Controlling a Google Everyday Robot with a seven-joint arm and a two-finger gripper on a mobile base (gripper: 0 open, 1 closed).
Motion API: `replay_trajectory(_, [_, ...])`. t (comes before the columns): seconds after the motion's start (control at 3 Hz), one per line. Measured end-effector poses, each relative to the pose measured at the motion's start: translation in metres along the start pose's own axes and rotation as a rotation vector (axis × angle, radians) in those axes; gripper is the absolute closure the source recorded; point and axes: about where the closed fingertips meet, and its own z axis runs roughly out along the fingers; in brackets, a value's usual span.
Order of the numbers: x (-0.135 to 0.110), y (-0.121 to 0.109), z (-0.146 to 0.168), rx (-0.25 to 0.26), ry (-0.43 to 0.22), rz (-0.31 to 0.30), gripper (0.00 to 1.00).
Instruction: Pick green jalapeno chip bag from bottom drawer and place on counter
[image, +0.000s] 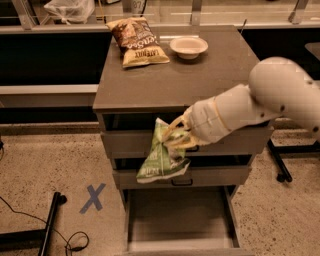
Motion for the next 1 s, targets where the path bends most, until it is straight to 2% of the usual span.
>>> replay_trajectory(0.33, [0.009, -0.045, -0.061, 0.04, 0.028, 0.006, 1.0])
replay_trajectory(0.67, [0.017, -0.074, -0.089, 0.059, 0.054, 0.012, 1.0])
replay_trajectory(1.0, [0.043, -0.105, -0.107, 0.075, 0.117, 0.048, 1.0])
